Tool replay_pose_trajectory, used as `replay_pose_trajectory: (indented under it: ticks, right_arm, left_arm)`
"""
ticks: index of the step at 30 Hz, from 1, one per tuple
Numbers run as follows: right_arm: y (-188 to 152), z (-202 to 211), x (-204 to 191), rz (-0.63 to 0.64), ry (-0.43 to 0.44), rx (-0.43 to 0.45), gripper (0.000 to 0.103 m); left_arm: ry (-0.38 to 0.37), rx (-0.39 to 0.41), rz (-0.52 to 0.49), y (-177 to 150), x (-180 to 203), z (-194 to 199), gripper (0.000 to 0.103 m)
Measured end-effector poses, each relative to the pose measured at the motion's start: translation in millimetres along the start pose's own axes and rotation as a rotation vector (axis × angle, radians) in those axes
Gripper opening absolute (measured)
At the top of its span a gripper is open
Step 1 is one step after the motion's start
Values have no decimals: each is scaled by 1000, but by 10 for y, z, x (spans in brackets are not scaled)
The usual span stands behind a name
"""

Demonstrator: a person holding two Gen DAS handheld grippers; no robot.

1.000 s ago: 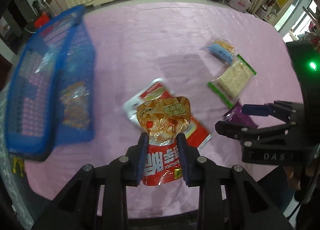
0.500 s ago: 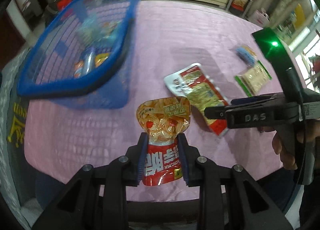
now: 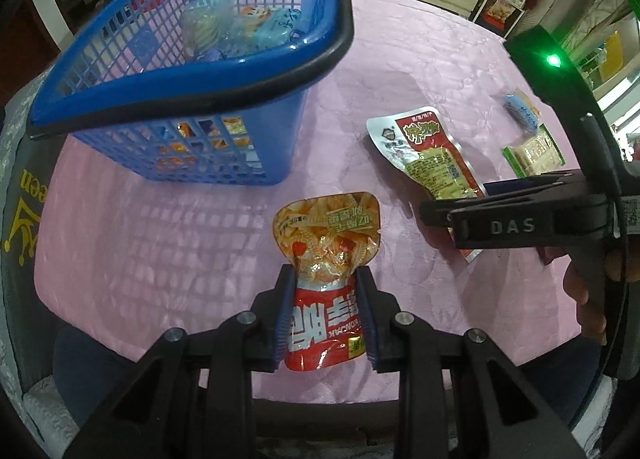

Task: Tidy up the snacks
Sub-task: 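Grasp the red-and-silver snack bag with the right tool while the left tool lifts its bag, then carry both red snack bags over the blue basket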

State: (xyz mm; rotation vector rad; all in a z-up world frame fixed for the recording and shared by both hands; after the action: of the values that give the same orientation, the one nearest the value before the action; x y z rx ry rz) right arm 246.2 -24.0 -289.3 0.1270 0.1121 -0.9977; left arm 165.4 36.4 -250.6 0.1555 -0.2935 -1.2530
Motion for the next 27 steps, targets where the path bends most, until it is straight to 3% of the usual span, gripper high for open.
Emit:
replay_pose_trajectory:
  ticks: [3, 5, 7, 10, 13, 14, 15, 16, 19, 23, 27]
  right_arm:
    - [16, -49, -83, 7, -76, 4, 83]
    - [6, -66, -186, 38, -147, 30, 74]
    - [-8, -44, -227, 54, -148, 72, 64]
    - [-68, -27, -247, 92, -125, 111, 58]
    - [-170, -3, -365, 130, -157, 141, 50]
    - [-187, 18, -431, 146, -145, 155, 40]
    - [-202, -4, -513, 146, -121, 143, 6]
    - [-282, -42, -514, 136, -121, 117, 3]
    - [-321, -85, -643, 176, -155, 144, 3]
    - [-354, -78, -605, 104, -92, 146, 2]
    - [-428, 34, -598, 94, -112, 211, 2]
  left_arm:
    - [-6, 2, -9, -6, -30, 35, 28]
    - [-11, 5, -14, -11, -31, 39, 28]
    - [-15, 8, -16, -25, -45, 46, 28]
    - [-21, 8, -12, -49, -69, 63, 28]
    - [-26, 7, -4, -86, -98, 90, 28]
    - [-29, 7, -3, -96, -99, 85, 28]
    - [-31, 7, -2, -110, -99, 79, 28]
    - [-30, 6, -5, -119, -102, 79, 28]
    - [-29, 15, -5, -143, -113, 87, 28]
    - [-38, 15, 17, -162, -161, 105, 28]
    - [-44, 39, 11, -198, -221, 241, 28]
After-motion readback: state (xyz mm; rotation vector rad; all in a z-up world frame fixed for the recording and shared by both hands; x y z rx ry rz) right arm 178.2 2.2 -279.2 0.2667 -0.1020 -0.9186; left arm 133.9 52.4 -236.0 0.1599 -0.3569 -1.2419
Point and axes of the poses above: each gripper's, at about its wrist camera, not at the fingertips, and z roughly against the way its jaws point, x to its right, y to its top, the point moved 6 cm from there along -z, roughly the way its jaws point, and after that the axes turned 8 degrees about z, right-handed, at the moved point
